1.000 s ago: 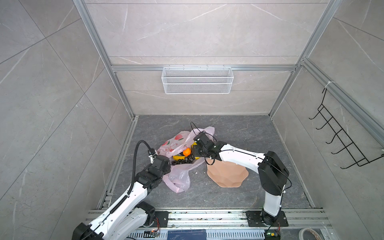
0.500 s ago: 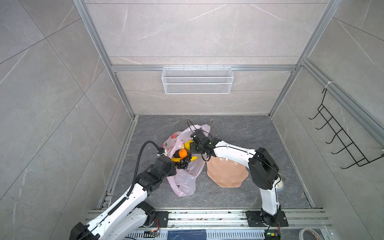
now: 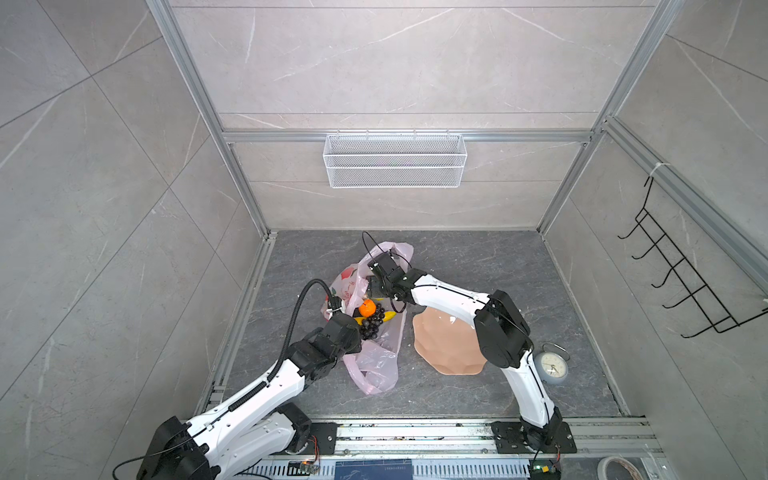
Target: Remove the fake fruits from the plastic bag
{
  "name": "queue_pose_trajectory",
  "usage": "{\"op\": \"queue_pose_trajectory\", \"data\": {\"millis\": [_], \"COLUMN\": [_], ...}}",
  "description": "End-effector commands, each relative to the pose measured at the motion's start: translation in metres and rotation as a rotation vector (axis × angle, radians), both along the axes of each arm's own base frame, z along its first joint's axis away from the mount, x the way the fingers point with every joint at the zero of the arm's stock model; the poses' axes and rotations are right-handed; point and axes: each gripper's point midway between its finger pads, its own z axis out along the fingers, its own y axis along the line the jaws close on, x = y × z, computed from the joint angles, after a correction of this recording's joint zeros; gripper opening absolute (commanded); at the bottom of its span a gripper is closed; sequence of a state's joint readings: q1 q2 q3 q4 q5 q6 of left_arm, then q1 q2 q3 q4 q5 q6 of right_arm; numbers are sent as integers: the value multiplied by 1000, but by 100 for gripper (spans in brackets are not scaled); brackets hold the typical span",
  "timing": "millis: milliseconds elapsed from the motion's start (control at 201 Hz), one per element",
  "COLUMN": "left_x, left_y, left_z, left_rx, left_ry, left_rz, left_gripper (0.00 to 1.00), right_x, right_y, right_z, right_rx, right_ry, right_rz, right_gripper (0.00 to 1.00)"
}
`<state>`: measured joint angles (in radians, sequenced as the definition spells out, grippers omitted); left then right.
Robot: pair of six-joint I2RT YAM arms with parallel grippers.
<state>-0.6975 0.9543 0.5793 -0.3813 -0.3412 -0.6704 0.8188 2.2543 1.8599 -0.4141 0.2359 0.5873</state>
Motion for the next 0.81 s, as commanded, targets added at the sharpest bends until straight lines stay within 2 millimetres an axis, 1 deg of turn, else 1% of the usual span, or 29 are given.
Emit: {"op": "queue_pose_trajectory", "data": {"millis": [0,149,284,408,488,677,802], "left_x": [4,4,6,7,6,6,6], "left_y": [5,6,5,7,9,13,12], "left_z": [11,7,8,9,7,4,3], "left_rx": [-29,-16,-9,-1,6,17,18], "left_ry": [-34,-23,-24,-25,-19,-11,-8], "left_rz": [53,63,58,71,80,96,97], "left_gripper": [0,0,0,0,0,0,0], "right_x": [2,8,12,10,8,6,6], "right_y": [1,3,3,2,4,6,6], "right_z": [-11,-16,-23,-32,-31,-37,-32], "right_rx": [-42,-73,-117,-154,-165,-183,-188], "right_ry": [26,47,65,96,95,104,96], "right_rz": [-25,-45,-55,-58,-49,-42,-42], "right_gripper": [81,81,81,80,79,71,66]}}
